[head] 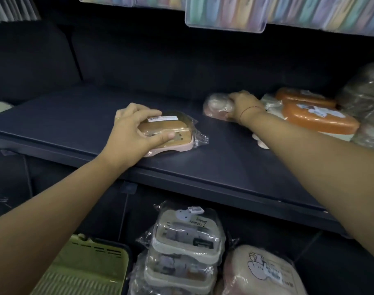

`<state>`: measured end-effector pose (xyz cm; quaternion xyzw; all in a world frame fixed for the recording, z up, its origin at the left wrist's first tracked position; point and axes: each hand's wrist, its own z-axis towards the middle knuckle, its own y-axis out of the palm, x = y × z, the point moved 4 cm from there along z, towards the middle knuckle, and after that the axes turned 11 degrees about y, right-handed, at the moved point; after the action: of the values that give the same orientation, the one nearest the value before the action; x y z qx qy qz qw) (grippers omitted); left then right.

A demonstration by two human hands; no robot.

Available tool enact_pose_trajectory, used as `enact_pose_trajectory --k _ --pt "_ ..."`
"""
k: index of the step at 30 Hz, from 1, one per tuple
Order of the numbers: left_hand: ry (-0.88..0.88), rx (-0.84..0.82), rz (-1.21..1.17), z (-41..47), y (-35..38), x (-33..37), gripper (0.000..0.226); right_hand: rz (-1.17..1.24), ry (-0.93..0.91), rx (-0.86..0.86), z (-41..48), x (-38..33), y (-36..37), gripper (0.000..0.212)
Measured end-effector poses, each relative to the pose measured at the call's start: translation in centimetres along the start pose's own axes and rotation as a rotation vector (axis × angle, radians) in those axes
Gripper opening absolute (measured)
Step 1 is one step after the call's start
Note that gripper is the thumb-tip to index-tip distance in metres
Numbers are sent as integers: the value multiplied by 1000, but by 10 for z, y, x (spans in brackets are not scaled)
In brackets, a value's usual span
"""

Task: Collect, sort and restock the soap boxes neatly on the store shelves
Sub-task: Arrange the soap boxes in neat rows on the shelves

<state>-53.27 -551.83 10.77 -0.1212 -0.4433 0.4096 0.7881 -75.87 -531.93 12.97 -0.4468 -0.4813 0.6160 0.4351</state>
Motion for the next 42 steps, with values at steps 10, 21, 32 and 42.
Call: enact_pose_trajectory --k 10,21,32,42 --pt "29 -52 144 -3 1 0 77 131 -52 33 -41 -8 -14 74" --pt "43 -161 132 0 9 2 86 338 -466 5 -156 -37 -19 72" --pt "-175 -437 585 -18 -25 -46 109 240 -317 18 -55 -126 25 61" --pt "-161 -417 574 -21 -24 -39 101 125 -76 56 12 -110 37 61"
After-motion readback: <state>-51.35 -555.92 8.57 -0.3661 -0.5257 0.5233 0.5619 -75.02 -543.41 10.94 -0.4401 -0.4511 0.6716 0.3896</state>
